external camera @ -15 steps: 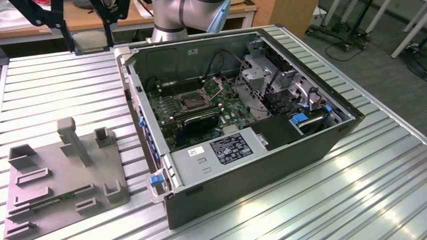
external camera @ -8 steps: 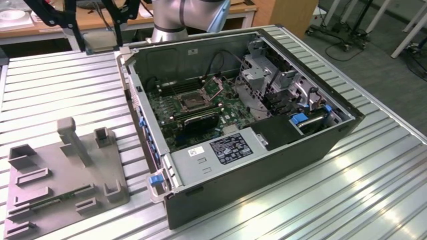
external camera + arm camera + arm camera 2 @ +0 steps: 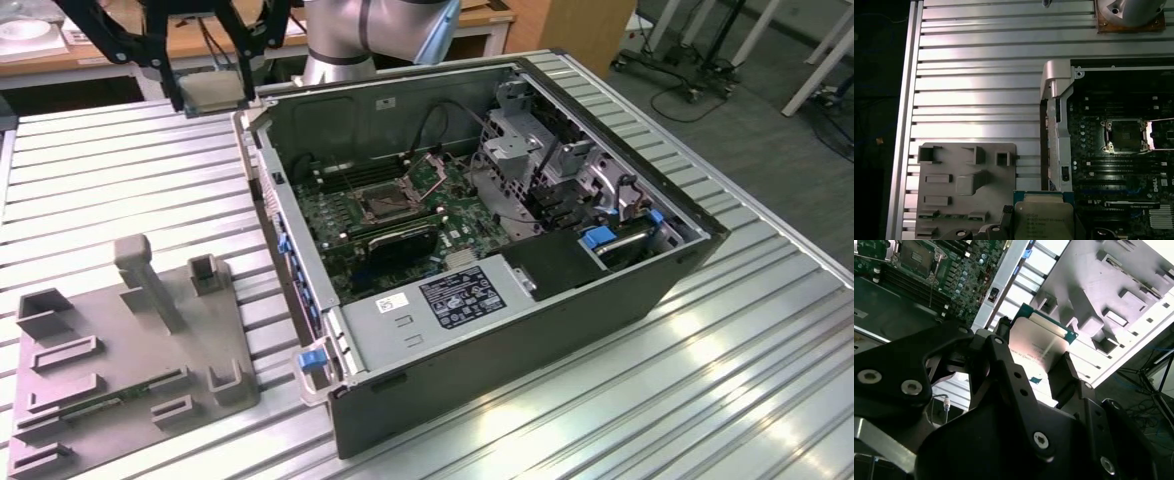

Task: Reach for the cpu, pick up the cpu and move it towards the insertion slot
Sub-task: 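Pick up the cpu and move it towards the insertion slot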

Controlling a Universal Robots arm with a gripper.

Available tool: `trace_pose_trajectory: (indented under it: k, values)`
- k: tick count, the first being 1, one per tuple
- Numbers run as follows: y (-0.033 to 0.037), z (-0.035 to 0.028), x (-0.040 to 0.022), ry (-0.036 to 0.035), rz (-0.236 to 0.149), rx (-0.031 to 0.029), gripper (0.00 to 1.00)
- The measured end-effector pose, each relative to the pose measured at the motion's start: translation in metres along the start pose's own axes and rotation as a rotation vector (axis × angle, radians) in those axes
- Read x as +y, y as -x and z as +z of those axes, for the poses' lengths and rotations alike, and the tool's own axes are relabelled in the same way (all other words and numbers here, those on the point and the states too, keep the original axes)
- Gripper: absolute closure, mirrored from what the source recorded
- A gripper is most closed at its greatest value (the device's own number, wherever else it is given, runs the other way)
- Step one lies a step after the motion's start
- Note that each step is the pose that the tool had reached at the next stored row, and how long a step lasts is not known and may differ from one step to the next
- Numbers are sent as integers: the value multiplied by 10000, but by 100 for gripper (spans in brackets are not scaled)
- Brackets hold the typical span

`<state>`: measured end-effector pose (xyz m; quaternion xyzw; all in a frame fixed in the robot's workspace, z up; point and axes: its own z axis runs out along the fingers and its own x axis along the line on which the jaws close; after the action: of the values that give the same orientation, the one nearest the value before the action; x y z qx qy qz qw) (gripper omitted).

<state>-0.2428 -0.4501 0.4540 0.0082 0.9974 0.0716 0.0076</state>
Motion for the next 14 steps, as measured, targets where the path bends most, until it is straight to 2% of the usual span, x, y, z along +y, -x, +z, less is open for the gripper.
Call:
trace_pose_trajectory:
  k: [2, 8, 14]
  values:
    - [25, 11, 1, -2, -3, -14, 45]
    - [272, 28, 4, 0, -4, -34, 45]
    - [441, 39, 5, 0, -6, -41, 45]
